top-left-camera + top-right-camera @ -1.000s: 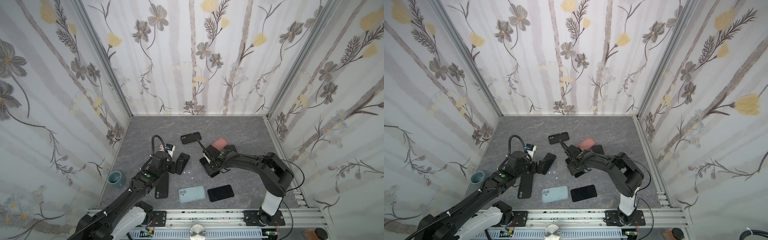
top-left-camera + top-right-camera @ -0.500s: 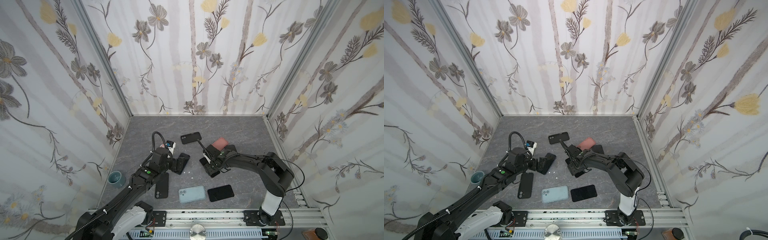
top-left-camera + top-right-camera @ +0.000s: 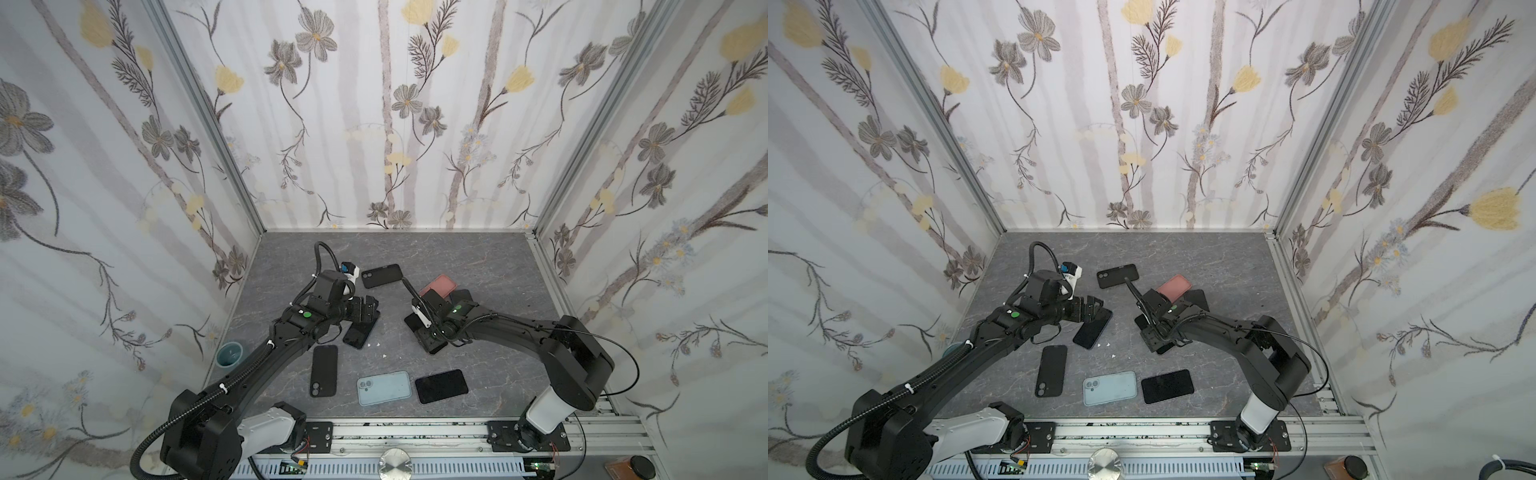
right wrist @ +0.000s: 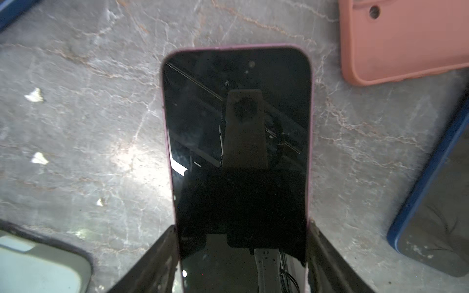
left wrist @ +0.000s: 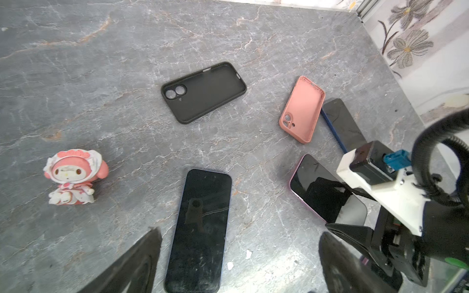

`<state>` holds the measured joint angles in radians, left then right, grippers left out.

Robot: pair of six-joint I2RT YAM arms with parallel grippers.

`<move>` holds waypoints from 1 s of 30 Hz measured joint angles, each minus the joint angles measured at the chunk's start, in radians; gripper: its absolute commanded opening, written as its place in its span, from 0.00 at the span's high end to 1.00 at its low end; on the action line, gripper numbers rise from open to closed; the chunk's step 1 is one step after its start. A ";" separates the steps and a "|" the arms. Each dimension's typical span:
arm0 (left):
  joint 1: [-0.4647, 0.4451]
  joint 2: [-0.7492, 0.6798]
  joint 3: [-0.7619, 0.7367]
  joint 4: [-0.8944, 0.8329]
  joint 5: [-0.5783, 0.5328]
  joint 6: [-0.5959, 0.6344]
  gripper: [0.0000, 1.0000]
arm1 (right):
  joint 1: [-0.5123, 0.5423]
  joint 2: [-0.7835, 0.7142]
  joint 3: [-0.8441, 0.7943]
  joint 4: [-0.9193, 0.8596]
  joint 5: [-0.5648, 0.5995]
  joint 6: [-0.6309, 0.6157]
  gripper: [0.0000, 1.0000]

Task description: Put the phone into the phone case

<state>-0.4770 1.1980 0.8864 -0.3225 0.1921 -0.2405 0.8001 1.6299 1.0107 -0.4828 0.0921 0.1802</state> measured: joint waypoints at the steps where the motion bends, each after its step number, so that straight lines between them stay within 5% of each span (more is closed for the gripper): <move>1: 0.000 0.009 0.015 -0.008 0.016 -0.010 0.05 | 0.000 -0.018 -0.006 0.012 0.000 -0.005 0.61; 14: 0.001 0.109 0.178 -0.080 0.318 -0.143 0.16 | 0.054 -0.279 -0.057 0.168 -0.129 -0.130 0.61; 27: 0.003 0.136 0.235 -0.100 0.498 -0.212 0.65 | 0.066 -0.375 -0.060 0.225 -0.254 -0.243 0.61; 30: 0.003 0.136 0.235 -0.101 0.522 -0.213 0.69 | 0.066 -0.378 -0.060 0.227 -0.259 -0.253 0.61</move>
<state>-0.4744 1.3338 1.1217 -0.4232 0.7143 -0.4534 0.8658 1.2514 0.9512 -0.2558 -0.1669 -0.0727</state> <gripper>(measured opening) 0.313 0.694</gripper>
